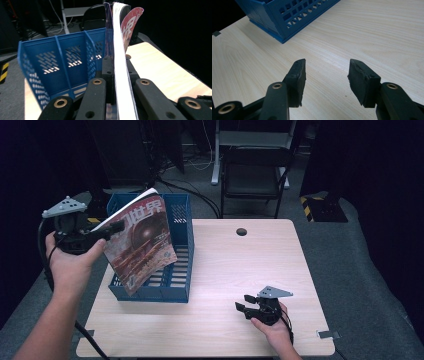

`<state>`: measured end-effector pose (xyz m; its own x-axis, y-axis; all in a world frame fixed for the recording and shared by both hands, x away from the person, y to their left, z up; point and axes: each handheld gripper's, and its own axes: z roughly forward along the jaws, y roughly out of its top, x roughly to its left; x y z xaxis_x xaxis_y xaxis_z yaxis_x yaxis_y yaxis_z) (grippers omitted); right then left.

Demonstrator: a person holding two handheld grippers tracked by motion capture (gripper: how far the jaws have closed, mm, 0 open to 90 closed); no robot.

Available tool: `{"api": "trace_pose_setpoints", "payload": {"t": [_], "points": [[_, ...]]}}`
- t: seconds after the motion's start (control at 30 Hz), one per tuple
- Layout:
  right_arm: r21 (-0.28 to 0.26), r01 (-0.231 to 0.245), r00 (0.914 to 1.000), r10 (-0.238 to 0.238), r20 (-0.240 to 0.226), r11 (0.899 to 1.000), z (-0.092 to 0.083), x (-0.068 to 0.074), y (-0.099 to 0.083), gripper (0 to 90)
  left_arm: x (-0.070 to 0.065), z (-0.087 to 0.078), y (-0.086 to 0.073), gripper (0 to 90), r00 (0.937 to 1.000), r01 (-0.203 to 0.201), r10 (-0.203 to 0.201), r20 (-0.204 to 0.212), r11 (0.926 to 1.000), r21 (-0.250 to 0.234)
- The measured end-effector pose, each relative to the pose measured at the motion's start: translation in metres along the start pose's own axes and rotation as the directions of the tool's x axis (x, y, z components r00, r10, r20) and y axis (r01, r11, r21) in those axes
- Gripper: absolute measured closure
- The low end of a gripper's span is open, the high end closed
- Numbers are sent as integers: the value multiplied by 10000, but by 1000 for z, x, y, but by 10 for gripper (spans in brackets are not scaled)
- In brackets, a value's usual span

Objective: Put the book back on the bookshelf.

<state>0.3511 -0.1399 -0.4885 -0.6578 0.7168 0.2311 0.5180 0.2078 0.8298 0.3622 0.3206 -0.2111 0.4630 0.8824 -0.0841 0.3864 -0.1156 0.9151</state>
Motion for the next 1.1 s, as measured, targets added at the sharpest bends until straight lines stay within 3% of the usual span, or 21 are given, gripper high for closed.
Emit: {"api": "trace_pose_setpoints", "payload": {"t": [0.57,1.1], "points": [[70,84,10000,-84,-4,9999,1,1,0,489,30,-7,-11,840,9948,531,-533,-865,9986,-53],[38,158,9999,-158,-27,9999,1,0,1,494,33,8,-13,840,9898,734,-733,-1221,9973,-43]]}}
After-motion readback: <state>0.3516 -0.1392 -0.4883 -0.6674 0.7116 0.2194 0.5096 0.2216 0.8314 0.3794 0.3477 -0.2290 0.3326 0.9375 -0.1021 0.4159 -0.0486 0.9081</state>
